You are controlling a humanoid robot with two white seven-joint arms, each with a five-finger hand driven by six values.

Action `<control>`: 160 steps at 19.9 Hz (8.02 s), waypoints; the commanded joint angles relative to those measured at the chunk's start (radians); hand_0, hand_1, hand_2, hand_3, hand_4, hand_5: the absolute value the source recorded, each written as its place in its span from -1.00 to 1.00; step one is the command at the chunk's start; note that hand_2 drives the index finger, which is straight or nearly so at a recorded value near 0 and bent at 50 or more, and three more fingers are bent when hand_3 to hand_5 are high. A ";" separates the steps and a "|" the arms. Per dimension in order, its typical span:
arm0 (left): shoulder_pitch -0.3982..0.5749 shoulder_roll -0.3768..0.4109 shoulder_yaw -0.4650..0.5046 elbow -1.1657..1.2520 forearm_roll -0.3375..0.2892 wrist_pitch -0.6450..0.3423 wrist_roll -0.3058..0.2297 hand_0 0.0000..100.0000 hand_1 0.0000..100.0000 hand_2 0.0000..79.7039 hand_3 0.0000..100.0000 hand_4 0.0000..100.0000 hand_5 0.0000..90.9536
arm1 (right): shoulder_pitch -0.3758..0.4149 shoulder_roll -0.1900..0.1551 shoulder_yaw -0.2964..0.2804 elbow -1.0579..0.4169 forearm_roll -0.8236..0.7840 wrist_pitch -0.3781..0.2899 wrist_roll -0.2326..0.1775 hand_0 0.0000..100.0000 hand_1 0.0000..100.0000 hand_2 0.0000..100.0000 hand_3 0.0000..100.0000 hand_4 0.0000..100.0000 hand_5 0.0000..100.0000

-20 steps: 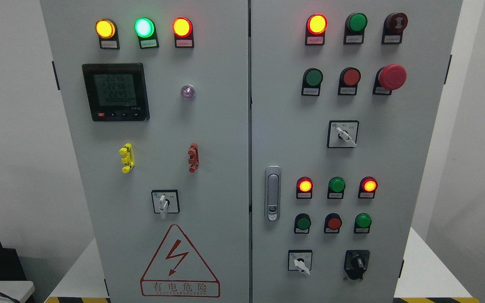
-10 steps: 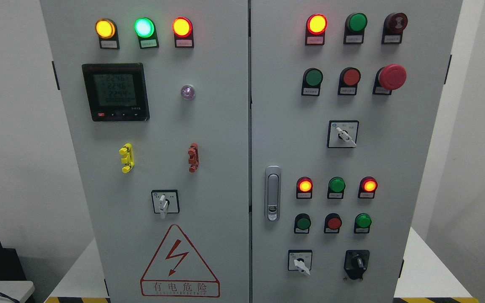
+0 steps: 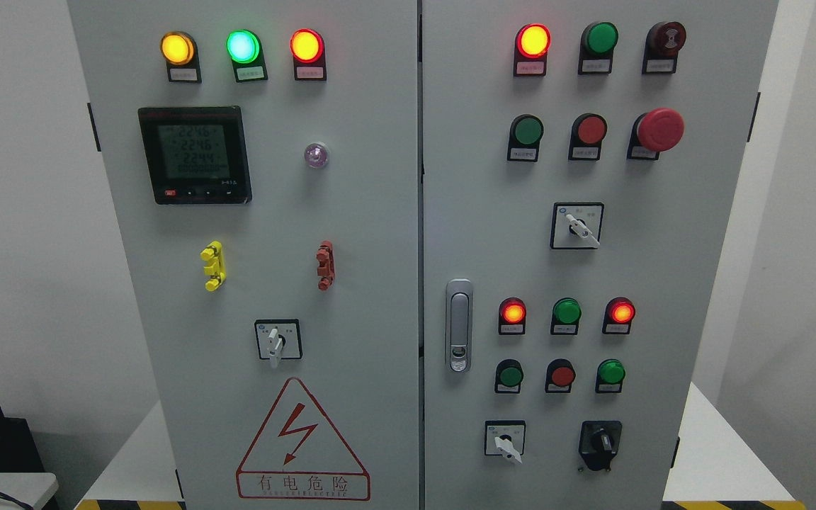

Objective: Turn on light switch 1

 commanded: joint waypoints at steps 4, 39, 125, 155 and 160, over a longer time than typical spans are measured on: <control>0.035 0.059 0.270 -0.647 -0.010 -0.028 -0.027 -0.08 -1.00 -0.52 -0.26 -0.05 -0.64 | 0.000 0.000 0.000 0.000 -0.017 0.001 0.000 -0.76 -0.22 -1.00 -1.00 -1.00 -1.00; -0.276 0.082 -0.409 -1.278 -0.083 0.281 0.143 -1.00 -0.54 0.20 0.55 0.64 0.86 | 0.000 0.000 0.000 0.000 -0.017 0.001 0.000 -0.76 -0.22 -1.00 -1.00 -1.00 -1.00; -0.695 -0.115 -0.671 -1.197 -0.142 0.900 0.580 -0.49 0.01 0.11 0.47 0.67 0.92 | 0.000 0.000 0.000 0.000 -0.018 0.001 0.000 -0.76 -0.22 -1.00 -1.00 -1.00 -1.00; -0.752 -0.115 -0.673 -1.189 -0.119 0.987 0.580 -0.42 -0.07 0.12 0.45 0.66 0.91 | 0.000 0.000 0.000 0.000 -0.017 0.001 0.000 -0.76 -0.22 -1.00 -1.00 -1.00 -1.00; -0.753 -0.116 -0.673 -1.189 -0.120 0.989 0.580 -0.42 -0.07 0.13 0.45 0.66 0.91 | 0.000 0.000 0.000 0.000 -0.018 0.001 0.000 -0.76 -0.22 -1.00 -1.00 -1.00 -1.00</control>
